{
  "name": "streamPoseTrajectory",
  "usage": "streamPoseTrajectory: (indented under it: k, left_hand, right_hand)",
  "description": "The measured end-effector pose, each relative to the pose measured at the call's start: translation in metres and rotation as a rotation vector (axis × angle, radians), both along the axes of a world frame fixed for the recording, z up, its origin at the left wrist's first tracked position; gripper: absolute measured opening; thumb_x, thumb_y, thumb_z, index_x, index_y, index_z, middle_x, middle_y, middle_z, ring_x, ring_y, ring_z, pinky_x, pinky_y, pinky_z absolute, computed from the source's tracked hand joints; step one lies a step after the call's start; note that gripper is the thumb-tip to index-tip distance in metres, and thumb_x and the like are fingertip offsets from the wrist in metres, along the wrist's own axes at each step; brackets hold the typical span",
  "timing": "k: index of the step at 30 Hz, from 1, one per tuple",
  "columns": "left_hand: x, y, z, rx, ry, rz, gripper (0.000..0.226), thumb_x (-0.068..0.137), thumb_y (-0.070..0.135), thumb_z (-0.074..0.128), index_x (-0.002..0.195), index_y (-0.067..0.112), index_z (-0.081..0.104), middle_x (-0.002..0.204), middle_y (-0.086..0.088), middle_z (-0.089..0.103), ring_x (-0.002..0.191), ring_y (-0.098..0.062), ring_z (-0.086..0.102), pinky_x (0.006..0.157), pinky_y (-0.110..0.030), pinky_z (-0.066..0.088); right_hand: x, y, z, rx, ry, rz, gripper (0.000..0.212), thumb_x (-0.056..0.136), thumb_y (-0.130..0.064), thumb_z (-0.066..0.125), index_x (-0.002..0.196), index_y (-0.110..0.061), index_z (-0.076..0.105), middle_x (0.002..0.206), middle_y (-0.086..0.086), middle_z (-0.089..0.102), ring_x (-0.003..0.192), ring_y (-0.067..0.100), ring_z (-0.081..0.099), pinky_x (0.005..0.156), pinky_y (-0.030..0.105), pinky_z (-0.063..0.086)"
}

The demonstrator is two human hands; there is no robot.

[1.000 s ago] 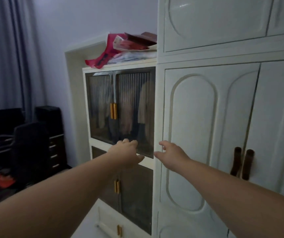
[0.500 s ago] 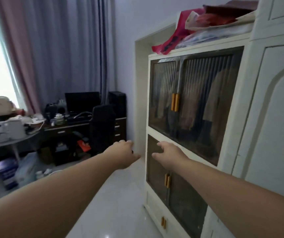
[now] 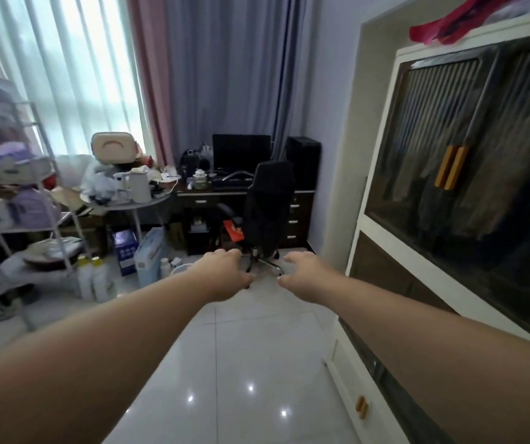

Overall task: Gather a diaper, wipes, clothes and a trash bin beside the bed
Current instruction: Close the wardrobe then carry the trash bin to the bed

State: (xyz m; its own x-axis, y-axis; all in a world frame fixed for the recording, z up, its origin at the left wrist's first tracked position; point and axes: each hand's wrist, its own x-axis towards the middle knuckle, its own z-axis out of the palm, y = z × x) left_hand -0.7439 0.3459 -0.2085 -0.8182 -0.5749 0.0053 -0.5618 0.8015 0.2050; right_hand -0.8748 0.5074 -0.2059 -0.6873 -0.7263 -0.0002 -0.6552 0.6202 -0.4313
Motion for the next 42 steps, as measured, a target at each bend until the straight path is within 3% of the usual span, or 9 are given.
streamPoseTrajectory:
  k: [4, 13, 18, 22, 25, 29, 32, 38, 42]
  left_hand:
    - [0.013, -0.061, -0.015, 0.017, -0.008, 0.044, 0.07, 0.08, 0.07, 0.048, 0.137, 0.029, 0.045, 0.131, -0.005, 0.051, 0.118, -0.028, 0.049, 0.085, -0.041, 0.046]
    - [0.039, -0.217, -0.029, -0.006, -0.077, 0.041, 0.066, 0.086, 0.067, 0.048, 0.136, 0.025, 0.047, 0.132, -0.008, 0.053, 0.119, -0.029, 0.05, 0.093, -0.043, 0.046]
    - [0.054, -0.291, -0.047, 0.012, -0.074, 0.06, 0.076, 0.084, 0.069, 0.046, 0.145, 0.025, 0.041, 0.143, -0.007, 0.048, 0.128, -0.03, 0.045, 0.101, -0.046, 0.044]
    - [0.064, -0.336, -0.062, 0.032, -0.08, 0.073, 0.081, 0.076, 0.073, 0.043, 0.146, 0.033, 0.038, 0.146, -0.005, 0.044, 0.126, -0.03, 0.046, 0.089, -0.04, 0.044]
    - [0.064, -0.366, -0.073, 0.035, -0.122, 0.113, 0.074, 0.077, 0.073, 0.046, 0.139, 0.034, 0.042, 0.14, -0.005, 0.049, 0.118, -0.028, 0.049, 0.087, -0.041, 0.047]
    - [0.052, -0.404, -0.085, 0.042, -0.141, 0.157, 0.083, 0.072, 0.077, 0.042, 0.141, 0.03, 0.043, 0.135, -0.005, 0.053, 0.119, -0.028, 0.05, 0.087, -0.04, 0.044]
    - [0.033, -0.434, -0.096, 0.062, -0.126, 0.181, 0.076, 0.076, 0.071, 0.049, 0.141, 0.031, 0.043, 0.133, -0.005, 0.054, 0.117, -0.027, 0.051, 0.088, -0.04, 0.046]
    - [-0.033, -0.496, -0.117, 0.109, -0.1, 0.241, 0.076, 0.079, 0.069, 0.054, 0.144, 0.031, 0.04, 0.136, -0.004, 0.054, 0.119, -0.025, 0.052, 0.086, -0.037, 0.046]
    - [-0.087, -0.533, -0.134, 0.171, -0.1, 0.287, 0.078, 0.081, 0.067, 0.055, 0.147, 0.028, 0.038, 0.14, -0.005, 0.052, 0.124, -0.026, 0.051, 0.095, -0.04, 0.045]
  right_hand:
    - [0.011, -0.062, -0.011, 0.049, 0.017, 0.036, 0.063, 0.081, -0.047, 0.057, 0.141, -0.031, 0.05, 0.142, 0.003, 0.05, 0.118, 0.027, 0.055, 0.089, 0.036, 0.05]
    - [0.028, -0.208, -0.032, 0.074, -0.058, 0.024, 0.069, 0.086, -0.045, 0.06, 0.15, -0.03, 0.04, 0.154, 0.0, 0.041, 0.132, 0.027, 0.049, 0.1, 0.041, 0.049]
    - [0.035, -0.285, -0.047, 0.08, -0.059, 0.046, 0.068, 0.083, -0.046, 0.059, 0.148, -0.033, 0.042, 0.151, -0.001, 0.043, 0.117, 0.024, 0.055, 0.08, 0.033, 0.049]
    - [0.034, -0.336, -0.062, 0.108, -0.03, 0.085, 0.068, 0.083, -0.046, 0.06, 0.147, -0.031, 0.043, 0.149, 0.001, 0.045, 0.127, 0.026, 0.05, 0.093, 0.037, 0.048]
    - [0.03, -0.37, -0.069, 0.112, -0.03, 0.109, 0.067, 0.084, -0.047, 0.061, 0.146, -0.031, 0.044, 0.149, 0.002, 0.045, 0.128, 0.026, 0.05, 0.089, 0.035, 0.045]
    - [0.015, -0.418, -0.082, 0.094, -0.059, 0.131, 0.059, 0.084, -0.047, 0.063, 0.139, -0.03, 0.051, 0.143, 0.004, 0.049, 0.124, 0.028, 0.052, 0.093, 0.038, 0.047]
    - [-0.008, -0.454, -0.094, 0.085, -0.092, 0.16, 0.056, 0.083, -0.042, 0.064, 0.136, -0.027, 0.054, 0.14, 0.007, 0.051, 0.12, 0.028, 0.055, 0.091, 0.038, 0.049]
    - [-0.077, -0.522, -0.117, 0.083, -0.142, 0.191, 0.066, 0.076, -0.052, 0.06, 0.138, -0.031, 0.051, 0.14, 0.005, 0.052, 0.118, 0.028, 0.056, 0.084, 0.036, 0.049]
    - [-0.134, -0.564, -0.128, 0.1, -0.17, 0.208, 0.07, 0.073, -0.055, 0.059, 0.138, -0.03, 0.051, 0.137, 0.005, 0.054, 0.112, 0.027, 0.058, 0.079, 0.035, 0.049]
